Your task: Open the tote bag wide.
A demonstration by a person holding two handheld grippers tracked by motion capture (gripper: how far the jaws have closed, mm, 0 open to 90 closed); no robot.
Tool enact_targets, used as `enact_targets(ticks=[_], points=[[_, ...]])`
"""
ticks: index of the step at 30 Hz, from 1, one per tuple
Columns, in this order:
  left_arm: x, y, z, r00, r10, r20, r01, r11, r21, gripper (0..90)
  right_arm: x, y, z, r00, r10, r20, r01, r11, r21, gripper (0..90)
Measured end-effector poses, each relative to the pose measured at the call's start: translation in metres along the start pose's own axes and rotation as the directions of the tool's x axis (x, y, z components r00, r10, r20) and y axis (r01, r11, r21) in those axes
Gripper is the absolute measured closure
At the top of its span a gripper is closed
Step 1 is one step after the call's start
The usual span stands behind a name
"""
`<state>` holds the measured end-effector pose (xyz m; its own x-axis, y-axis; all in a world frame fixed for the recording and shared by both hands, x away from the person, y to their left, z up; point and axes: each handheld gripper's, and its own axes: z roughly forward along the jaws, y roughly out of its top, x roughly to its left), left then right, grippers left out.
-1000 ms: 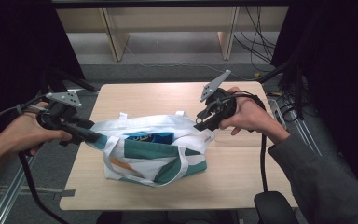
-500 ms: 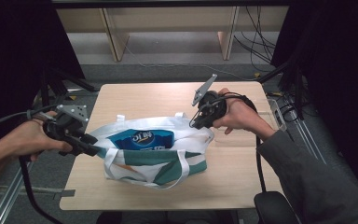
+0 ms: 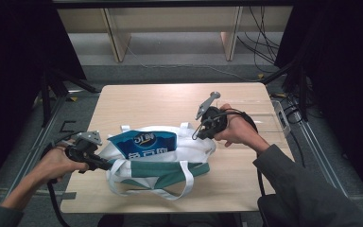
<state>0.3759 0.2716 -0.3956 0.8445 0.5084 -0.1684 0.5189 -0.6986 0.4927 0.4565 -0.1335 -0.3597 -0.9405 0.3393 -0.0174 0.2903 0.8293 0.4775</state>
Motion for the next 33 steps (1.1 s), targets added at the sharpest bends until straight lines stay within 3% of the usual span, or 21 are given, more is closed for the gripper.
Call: enact_targets(ticks=[1, 3, 6, 7, 8, 9, 10, 11, 14, 16, 17, 20, 22, 23, 24, 25, 27, 30, 31, 33], points=[[0.002, -0.004, 0.006, 0.9999, -0.011, -0.004, 0.011, 0.9999, -0.009, 86.5, 0.001, -0.007, 0.007, 0.9997, 0.023, 0.005, -0.023, 1.0, -0.002, 88.7], [0.006, -0.01, 0.019, 0.9997, -0.025, 0.008, 0.025, 0.9997, 0.001, 86.4, 0.0, -0.01, 0.014, 1.0, -0.003, -0.005, 0.003, 1.0, -0.01, 88.7], [0.015, -0.018, 0.033, 0.9991, -0.042, 0.009, 0.042, 0.999, -0.014, 86.3, 0.002, -0.018, 0.03, 1.0, 0.003, -0.003, -0.003, 1.0, -0.004, 88.7], [0.017, -0.019, 0.037, 0.9987, -0.05, 0.011, 0.05, 0.9986, -0.014, 86.2, 0.003, -0.024, 0.038, 0.9994, 0.033, -0.012, -0.033, 0.999, -0.003, 88.7], [0.018, -0.02, 0.04, 0.9983, -0.057, 0.016, 0.057, 0.9982, -0.017, 86.2, 0.003, -0.024, 0.038, 0.9994, 0.033, -0.012, -0.033, 0.999, -0.003, 88.7], [0.018, -0.021, 0.043, 0.9977, -0.066, 0.017, 0.066, 0.9975, -0.023, 86.2, 0.005, -0.026, 0.041, 0.9966, 0.079, -0.024, -0.079, 0.997, 0.005, 88.7], [0.018, -0.022, 0.047, 0.9965, -0.084, 0.007, 0.084, 0.9963, -0.021, 86.2, 0.001, -0.028, 0.046, 0.9998, 0.012, -0.015, -0.012, 1.0, -0.02, 88.7], [0.019, -0.023, 0.051, 0.9974, -0.073, -0.002, 0.073, 0.9973, -0.008, 86.1, 0.004, -0.033, 0.053, 0.9991, 0.034, -0.026, -0.034, 0.999, -0.006, 88.7], [0.02, -0.028, 0.069, 0.9927, -0.121, -0.001, 0.121, 0.9926, 0.016, 86.1, 0.009, -0.037, 0.062, 0.9977, 0.065, -0.016, -0.065, 0.998, 0.014, 88.7], [0.023, -0.032, 0.078, 0.9892, -0.146, 0.014, 0.146, 0.9891, 0.023, 86.1, 0.007, -0.039, 0.071, 0.9998, 0.022, -0.003, -0.022, 1.0, 0.005, 88.6], [0.027, -0.032, 0.08, 0.9932, -0.117, 0.003, 0.117, 0.9931, 0.014, 86.1, 0.008, -0.041, 0.074, 0.9995, 0.031, -0.002, -0.031, 1.0, 0.005, 88.7], [0.028, -0.033, 0.083, 0.9934, -0.114, -0.002, 0.114, 0.9934, -0.014, 86.1, 0.01, -0.044, 0.081, 0.9987, 0.051, 0.007, -0.051, 0.999, 0.009, 88.7], [0.028, -0.032, 0.083, 0.9955, -0.093, -0.018, 0.094, 0.9955, 0.011, 86.0, 0.011, -0.045, 0.086, 0.9986, 0.052, 0.009, -0.053, 0.998, 0.017, 88.7], [0.027, -0.032, 0.085, 0.9944, -0.104, -0.023, 0.103, 0.9946, -0.008, 85.9, 0.012, -0.045, 0.091, 0.9985, 0.051, 0.018, -0.052, 0.998, 0.025, 88.8], [0.027, -0.031, 0.086, 0.9953, -0.092, -0.03, 0.092, 0.9958, 0.003, 85.9, 0.012, -0.045, 0.091, 0.9985, 0.051, 0.018, -0.052, 0.998, 0.025, 88.8], [0.024, -0.031, 0.086, 0.9891, -0.145, -0.021, 0.146, 0.9892, 0.016, 85.9, 0.011, -0.045, 0.093, 0.9986, 0.048, 0.024, -0.048, 0.998, 0.027, 88.8], [0.03, -0.029, 0.087, 0.9945, -0.095, -0.044, 0.095, 0.9953, 0.016, 85.7, 0.01, -0.047, 0.102, 0.9976, 0.066, 0.023, -0.066, 0.998, 0.023, 88.8], [0.034, -0.028, 0.088, 0.9934, -0.105, -0.046, 0.106, 0.9944, 0.007, 85.6, 0.009, -0.048, 0.105, 0.9967, 0.079, 0.018, -0.08, 0.997, 0.021, 88.8], [0.035, -0.027, 0.088, 0.9919, -0.12, -0.042, 0.12, 0.9927, 0.013, 85.5, 0.009, -0.048, 0.105, 0.9949, 0.098, 0.025, -0.098, 0.995, 0.021, 88.9], [0.036, -0.025, 0.09, 0.9858, -0.164, -0.039, 0.164, 0.9865, 0.004, 85.4, 0.007, -0.047, 0.108, 0.9953, 0.087, 0.042, -0.087, 0.996, 0.007, 88.9]])
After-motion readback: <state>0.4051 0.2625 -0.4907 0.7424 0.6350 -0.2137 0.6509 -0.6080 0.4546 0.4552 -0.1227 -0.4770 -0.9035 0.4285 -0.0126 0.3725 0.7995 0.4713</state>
